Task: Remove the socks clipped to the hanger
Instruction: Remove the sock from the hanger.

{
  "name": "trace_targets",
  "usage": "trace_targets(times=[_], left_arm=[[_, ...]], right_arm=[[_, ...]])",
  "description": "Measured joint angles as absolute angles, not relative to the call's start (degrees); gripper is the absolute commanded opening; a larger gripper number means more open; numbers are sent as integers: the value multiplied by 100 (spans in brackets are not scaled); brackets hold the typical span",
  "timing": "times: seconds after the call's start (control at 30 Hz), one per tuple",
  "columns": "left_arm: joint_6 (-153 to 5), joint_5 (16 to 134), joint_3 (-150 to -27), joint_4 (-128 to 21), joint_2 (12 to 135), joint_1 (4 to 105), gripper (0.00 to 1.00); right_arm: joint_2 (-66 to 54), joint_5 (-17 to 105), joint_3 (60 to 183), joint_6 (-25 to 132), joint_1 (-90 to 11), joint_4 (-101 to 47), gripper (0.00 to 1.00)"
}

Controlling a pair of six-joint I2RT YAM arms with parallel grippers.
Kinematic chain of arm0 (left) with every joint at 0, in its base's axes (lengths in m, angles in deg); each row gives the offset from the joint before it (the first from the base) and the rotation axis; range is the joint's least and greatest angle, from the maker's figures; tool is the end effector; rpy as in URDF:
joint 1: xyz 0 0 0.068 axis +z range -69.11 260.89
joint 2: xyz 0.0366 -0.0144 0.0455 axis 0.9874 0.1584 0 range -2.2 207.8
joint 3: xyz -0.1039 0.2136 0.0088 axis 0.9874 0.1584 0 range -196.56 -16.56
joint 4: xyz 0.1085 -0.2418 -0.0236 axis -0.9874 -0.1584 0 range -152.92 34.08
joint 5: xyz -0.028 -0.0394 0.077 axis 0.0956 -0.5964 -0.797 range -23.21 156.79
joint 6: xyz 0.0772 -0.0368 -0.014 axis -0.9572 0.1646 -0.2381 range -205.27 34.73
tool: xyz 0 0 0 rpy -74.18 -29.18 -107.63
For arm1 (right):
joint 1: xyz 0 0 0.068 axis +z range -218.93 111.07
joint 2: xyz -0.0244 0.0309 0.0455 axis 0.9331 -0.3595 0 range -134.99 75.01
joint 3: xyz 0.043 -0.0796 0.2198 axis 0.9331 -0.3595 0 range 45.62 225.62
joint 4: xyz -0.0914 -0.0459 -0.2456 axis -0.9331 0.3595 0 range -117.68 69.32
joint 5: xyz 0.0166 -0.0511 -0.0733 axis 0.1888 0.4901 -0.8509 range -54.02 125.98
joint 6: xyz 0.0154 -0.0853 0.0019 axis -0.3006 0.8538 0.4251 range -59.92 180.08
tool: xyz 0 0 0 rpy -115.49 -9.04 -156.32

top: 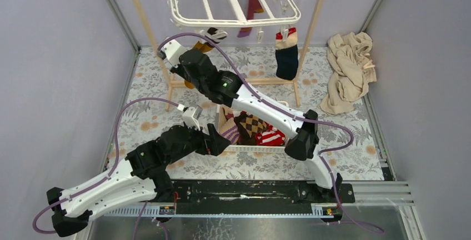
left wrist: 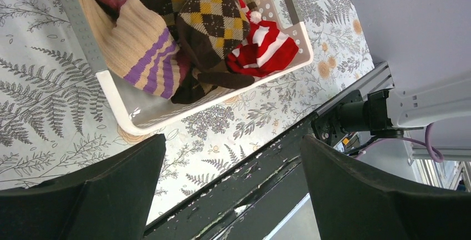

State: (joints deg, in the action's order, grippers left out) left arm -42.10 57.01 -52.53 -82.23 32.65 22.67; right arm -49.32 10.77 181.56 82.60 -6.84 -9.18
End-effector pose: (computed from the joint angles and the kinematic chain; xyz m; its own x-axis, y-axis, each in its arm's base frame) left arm 0.1255 -0.1779 0.2448 -0.6813 -0.1807 -0.7093 0.3984 0.7214 -0.5664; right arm 0.2738 0.4473 0.3932 0.1786 -0.4034 -0.8974 -0.5772 0.6957 -0.4276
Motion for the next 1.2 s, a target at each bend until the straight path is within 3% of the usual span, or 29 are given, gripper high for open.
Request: trace_targets(times=[0.33, 0.7, 0.93, 1.2], left_arm=[[-4183, 5646, -5178, -8306, 3217, 2269, 99], [-4186, 5620, -5185, -8306, 3346, 2267, 99], [-4229, 5513, -5519, -8317, 3577, 2267, 98], [-4433, 5285, -6328, -8295, 3853, 2263, 98]], right_arm=[[-4958, 1175, 17758, 8232, -586, -957, 4], [-2895, 1802, 14921, 7436, -588, -1469, 3], [-2047, 2506, 14385, 6656, -888, -1825, 3], [-1931, 3081, 13940, 5952, -1493, -1853, 3]])
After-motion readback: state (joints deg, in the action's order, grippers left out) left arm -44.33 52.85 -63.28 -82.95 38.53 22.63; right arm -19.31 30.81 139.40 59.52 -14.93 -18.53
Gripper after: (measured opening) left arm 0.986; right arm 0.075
